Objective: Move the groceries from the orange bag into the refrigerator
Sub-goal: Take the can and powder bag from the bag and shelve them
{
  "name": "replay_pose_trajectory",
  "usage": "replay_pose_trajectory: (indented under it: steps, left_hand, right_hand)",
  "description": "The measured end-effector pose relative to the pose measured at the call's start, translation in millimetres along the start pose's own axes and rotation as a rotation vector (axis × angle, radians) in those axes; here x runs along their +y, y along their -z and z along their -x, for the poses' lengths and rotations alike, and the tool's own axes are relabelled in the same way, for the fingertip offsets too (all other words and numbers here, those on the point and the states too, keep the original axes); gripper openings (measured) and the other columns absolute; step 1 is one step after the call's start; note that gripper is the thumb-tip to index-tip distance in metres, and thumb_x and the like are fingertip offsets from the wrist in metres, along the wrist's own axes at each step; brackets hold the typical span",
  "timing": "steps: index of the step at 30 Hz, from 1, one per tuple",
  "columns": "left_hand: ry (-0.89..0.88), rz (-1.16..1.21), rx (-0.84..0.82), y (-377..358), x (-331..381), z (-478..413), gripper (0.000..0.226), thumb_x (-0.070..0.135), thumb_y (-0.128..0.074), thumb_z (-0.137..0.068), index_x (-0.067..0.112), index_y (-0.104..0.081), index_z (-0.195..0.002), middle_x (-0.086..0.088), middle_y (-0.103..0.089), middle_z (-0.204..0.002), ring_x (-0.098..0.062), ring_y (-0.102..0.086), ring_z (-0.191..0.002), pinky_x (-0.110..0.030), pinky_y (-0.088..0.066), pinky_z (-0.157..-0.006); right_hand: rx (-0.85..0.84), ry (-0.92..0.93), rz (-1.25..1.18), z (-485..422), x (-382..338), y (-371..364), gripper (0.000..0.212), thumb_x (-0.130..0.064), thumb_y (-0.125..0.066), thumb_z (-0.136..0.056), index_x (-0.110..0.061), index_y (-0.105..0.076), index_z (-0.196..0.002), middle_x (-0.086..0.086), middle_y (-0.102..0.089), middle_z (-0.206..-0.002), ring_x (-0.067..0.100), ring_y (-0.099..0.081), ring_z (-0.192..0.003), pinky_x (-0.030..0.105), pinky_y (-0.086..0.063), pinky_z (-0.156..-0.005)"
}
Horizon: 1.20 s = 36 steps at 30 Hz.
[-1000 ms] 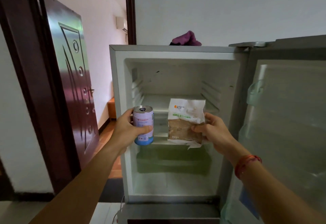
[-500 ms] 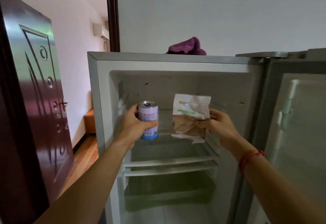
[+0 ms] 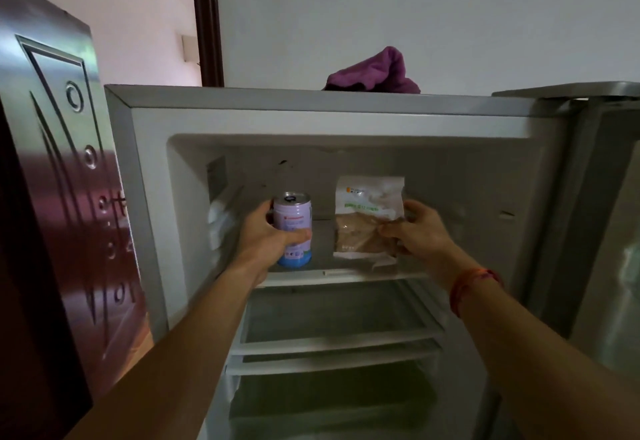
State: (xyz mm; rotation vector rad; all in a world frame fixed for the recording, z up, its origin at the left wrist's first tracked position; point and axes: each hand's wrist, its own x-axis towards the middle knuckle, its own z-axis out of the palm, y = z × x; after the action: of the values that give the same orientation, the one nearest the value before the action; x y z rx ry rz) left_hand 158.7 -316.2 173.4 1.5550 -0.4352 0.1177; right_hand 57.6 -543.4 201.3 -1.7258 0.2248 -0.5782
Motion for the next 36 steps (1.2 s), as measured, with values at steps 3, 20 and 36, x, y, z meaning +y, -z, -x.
replay_pose_trajectory:
  steps: [3, 20, 36]
  left_hand:
    - [0.013, -0.007, 0.007, -5.4, -5.1, -16.6, 0.051, -0.001, -0.086, -0.065, 0.024, -0.064, -0.103, -0.001, -0.073, -0.104, -0.018, -0.072, -0.092, -0.039, -0.059, -0.08]
    - [0.079, -0.068, 0.042, -24.1, -48.9, -94.3, 0.051, -0.008, -0.08, -0.07, 0.009, -0.061, -0.114, -0.003, -0.069, -0.102, -0.012, -0.068, -0.084, -0.025, -0.055, -0.068]
    - [0.061, -0.059, 0.039, -25.6, -64.2, -118.1, 0.054, -0.007, -0.082, -0.068, 0.01, -0.062, -0.115, -0.007, -0.071, -0.105, -0.017, -0.069, -0.09, -0.027, -0.056, -0.073]
  right_hand:
    - [-0.004, -0.02, -0.008, -20.5, 6.2, -3.7, 0.04, 0.014, -0.068, -0.081, -0.005, -0.061, -0.116, 0.013, -0.067, -0.102, 0.024, -0.064, -0.068, 0.03, -0.054, -0.048]
    - [-0.039, -0.106, -0.027, -114.3, 36.8, -33.4, 0.053, 0.022, -0.059, -0.074, 0.0, -0.061, -0.122, 0.016, -0.061, -0.074, 0.023, -0.056, -0.047, 0.021, -0.039, -0.033]
    - [-0.101, -0.085, 0.055, -140.8, 63.3, -27.5, 0.038, 0.016, -0.062, -0.077, -0.006, -0.069, -0.108, 0.012, -0.068, -0.081, 0.022, -0.064, -0.064, 0.031, -0.051, -0.052]
